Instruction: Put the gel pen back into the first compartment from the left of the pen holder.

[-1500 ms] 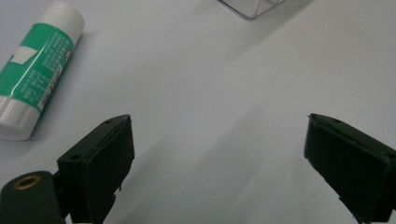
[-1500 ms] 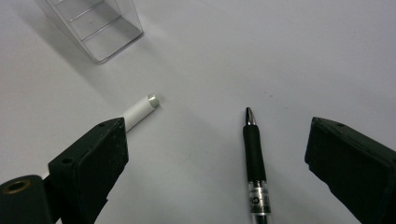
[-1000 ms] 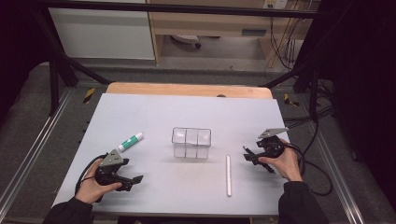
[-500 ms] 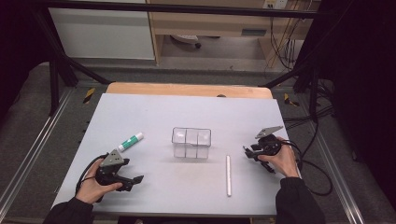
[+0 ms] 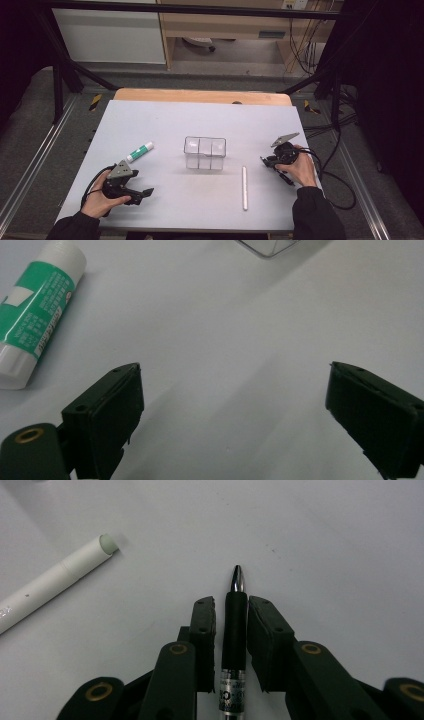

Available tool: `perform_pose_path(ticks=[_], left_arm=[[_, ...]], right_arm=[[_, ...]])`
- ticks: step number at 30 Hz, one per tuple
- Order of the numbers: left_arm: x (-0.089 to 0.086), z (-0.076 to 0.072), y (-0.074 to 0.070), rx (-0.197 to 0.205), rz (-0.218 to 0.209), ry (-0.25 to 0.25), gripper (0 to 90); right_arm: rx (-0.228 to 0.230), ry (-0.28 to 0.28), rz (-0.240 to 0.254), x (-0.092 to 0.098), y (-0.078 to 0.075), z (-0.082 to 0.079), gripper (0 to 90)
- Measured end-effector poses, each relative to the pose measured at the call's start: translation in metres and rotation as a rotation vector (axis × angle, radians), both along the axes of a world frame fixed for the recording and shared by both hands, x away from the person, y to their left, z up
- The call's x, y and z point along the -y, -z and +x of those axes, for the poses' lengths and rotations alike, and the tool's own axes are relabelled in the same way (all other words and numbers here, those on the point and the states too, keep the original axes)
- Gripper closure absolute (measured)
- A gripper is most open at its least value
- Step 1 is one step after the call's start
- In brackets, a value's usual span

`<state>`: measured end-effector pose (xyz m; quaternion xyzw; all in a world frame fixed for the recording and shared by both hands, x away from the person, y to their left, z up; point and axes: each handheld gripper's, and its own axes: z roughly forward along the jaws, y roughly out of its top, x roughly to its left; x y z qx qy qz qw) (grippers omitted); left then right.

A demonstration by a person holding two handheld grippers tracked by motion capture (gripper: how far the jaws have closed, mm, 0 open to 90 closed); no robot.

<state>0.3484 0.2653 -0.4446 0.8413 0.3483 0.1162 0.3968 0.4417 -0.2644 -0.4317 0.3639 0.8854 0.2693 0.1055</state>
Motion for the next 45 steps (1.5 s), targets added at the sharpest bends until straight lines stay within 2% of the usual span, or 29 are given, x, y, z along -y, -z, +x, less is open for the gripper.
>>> perform_pose_path(ticks=[4, 13, 17, 23, 25, 30, 31, 34, 36, 45], left_arm=[[0.000, 0.000, 0.000, 0.000, 0.000, 0.001, 8.4], [0.000, 0.000, 0.000, 0.000, 0.000, 0.001, 8.4], [0.000, 0.000, 0.000, -0.001, 0.001, 0.000, 8.4], [0.000, 0.000, 0.000, 0.000, 0.001, 0.000, 8.4], [0.000, 0.000, 0.000, 0.000, 0.001, 0.001, 8.4], [0.000, 0.000, 0.000, 0.001, -0.001, 0.001, 8.4], [0.000, 0.000, 0.000, 0.001, 0.000, 0.001, 8.4], [0.001, 0.000, 0.000, 0.000, 0.001, 0.001, 8.4], [0.001, 0.000, 0.000, 0.000, 0.000, 0.001, 8.4], [0.001, 0.000, 0.000, 0.000, 0.001, 0.001, 8.4]], right_arm=[[-0.007, 0.003, -0.014, -0.001, 0.003, 0.002, 73.9], [-0.008, 0.025, -0.007, 0.000, 0.003, 0.002, 80.4], [-0.004, 0.020, -0.008, 0.000, 0.003, 0.002, 80.6], [0.003, 0.029, 0.029, 0.001, 0.000, 0.000, 80.9], [0.020, 0.027, 0.032, 0.001, -0.004, -0.002, 80.9], [0.023, 0.026, 0.047, -0.001, -0.010, -0.004, 80.9], [0.040, 0.022, 0.050, -0.001, -0.012, -0.005, 81.0], [0.073, 0.010, 0.098, -0.005, -0.020, -0.008, 80.9], [0.081, 0.012, 0.108, -0.005, -0.022, -0.010, 80.9], [0.175, 0.025, 0.247, -0.013, -0.036, -0.023, 80.8]])
